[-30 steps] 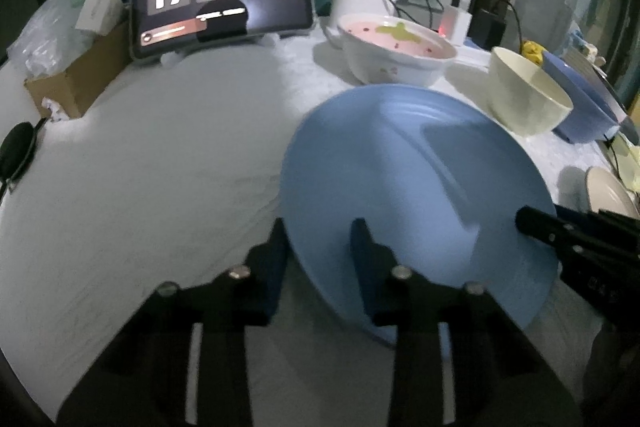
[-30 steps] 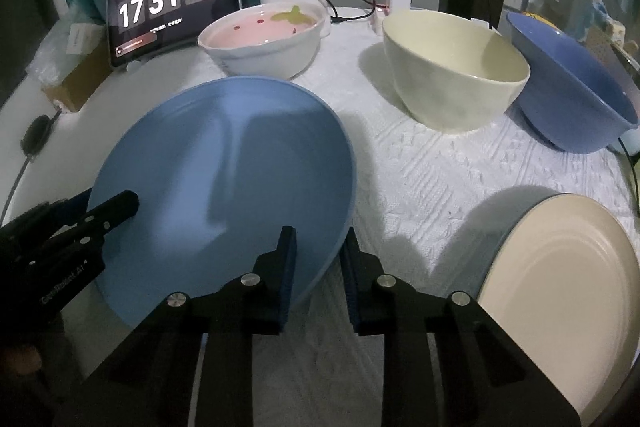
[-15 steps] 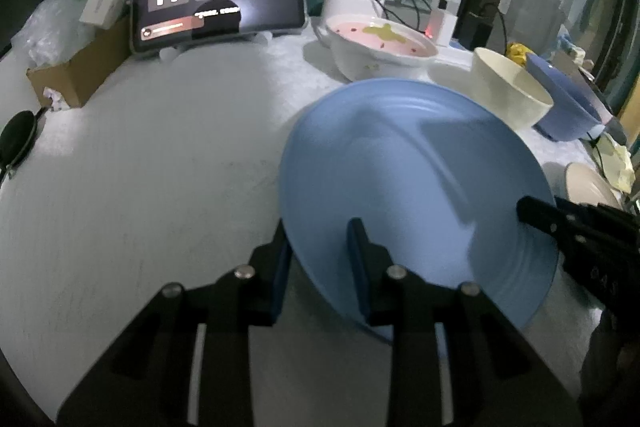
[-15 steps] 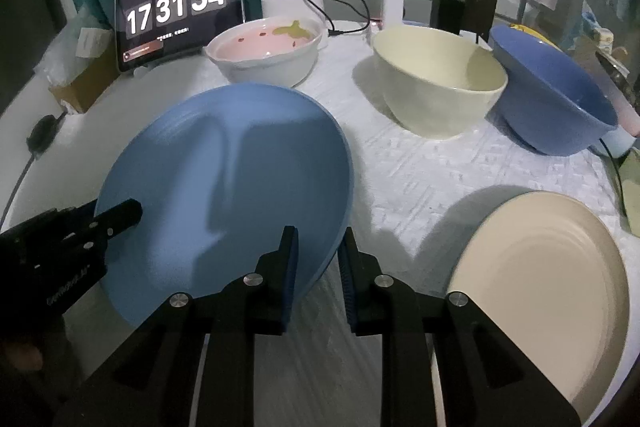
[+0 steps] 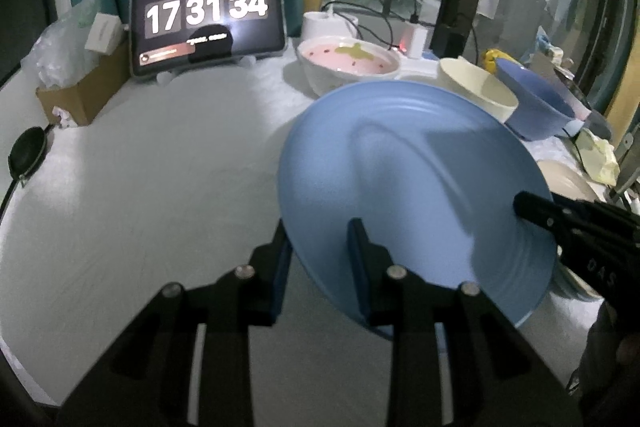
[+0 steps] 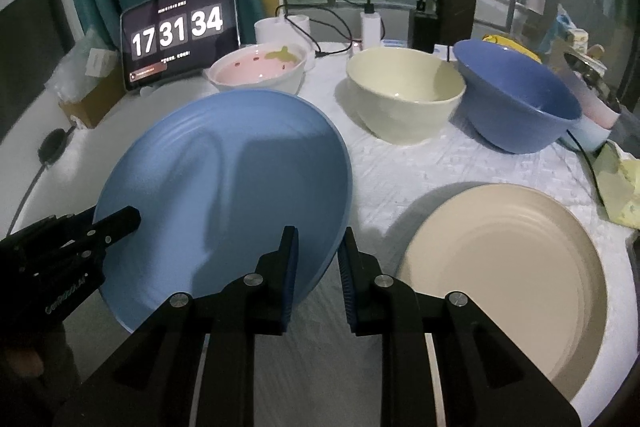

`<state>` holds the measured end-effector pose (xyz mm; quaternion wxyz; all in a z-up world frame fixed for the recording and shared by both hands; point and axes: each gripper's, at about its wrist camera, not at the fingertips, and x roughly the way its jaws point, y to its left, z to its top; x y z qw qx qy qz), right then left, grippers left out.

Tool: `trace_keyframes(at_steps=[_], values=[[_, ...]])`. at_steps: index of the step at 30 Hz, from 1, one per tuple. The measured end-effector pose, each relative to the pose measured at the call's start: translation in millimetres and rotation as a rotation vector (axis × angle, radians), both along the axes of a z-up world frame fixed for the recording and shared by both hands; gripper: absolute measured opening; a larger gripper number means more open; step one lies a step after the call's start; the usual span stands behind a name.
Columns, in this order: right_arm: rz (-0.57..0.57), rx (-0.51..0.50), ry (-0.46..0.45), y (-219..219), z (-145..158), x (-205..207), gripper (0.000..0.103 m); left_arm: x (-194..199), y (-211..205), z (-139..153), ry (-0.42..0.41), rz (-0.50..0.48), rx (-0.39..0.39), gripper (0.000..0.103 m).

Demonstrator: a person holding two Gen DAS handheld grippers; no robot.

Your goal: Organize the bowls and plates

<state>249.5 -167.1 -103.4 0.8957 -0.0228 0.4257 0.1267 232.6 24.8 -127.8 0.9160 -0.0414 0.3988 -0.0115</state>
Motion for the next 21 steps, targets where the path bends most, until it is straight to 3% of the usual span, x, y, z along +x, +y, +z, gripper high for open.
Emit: trace_keyframes(at_steps=[21], values=[[-0.079,0.045,-0.035,-60.1,12.1,-30.6,0.022,-23.0,-58.8,16.7,-0.02,-0.075,0.029,0.029]])
